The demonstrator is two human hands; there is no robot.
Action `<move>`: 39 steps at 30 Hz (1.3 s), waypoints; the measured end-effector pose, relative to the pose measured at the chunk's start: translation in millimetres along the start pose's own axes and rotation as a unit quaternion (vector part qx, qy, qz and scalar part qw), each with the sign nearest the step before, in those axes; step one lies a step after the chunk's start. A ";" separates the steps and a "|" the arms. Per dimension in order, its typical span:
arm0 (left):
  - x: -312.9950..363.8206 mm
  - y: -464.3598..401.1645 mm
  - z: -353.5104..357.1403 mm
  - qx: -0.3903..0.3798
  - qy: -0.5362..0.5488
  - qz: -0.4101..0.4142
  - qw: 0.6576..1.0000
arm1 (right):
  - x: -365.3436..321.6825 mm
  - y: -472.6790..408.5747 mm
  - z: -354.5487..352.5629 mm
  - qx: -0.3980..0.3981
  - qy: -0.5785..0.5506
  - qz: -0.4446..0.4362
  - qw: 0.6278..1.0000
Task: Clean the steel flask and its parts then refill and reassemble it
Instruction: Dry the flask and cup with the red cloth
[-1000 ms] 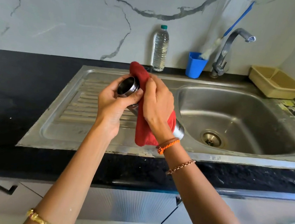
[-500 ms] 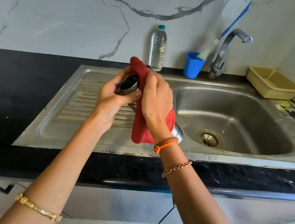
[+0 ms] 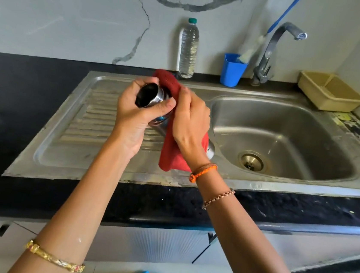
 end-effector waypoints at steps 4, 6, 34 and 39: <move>-13.1 -0.2 -6.0 0.006 0.036 -0.010 0.999 | 17.7 5.1 5.2 0.001 0.001 -0.018 1.000; -16.0 -0.3 -18.0 0.016 0.049 -0.012 0.999 | 51.0 10.4 -1.6 0.000 0.044 0.004 0.999; -20.8 -14.9 3.3 -0.027 -0.052 -0.029 0.998 | 23.0 -12.5 -0.9 -0.046 0.010 0.049 0.998; -17.1 -22.4 4.5 0.044 -0.071 -0.031 0.996 | 62.5 -13.4 -13.4 -0.028 0.053 0.060 0.996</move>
Point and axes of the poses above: each hand's wrist, its own y-axis away from the middle knuckle, its own z-axis out of the palm, x = y × z, the point moved 6 cm from there along -y, towards the middle knuckle, and after that the axes turned 1 degree about x, right-handed, at the moved point
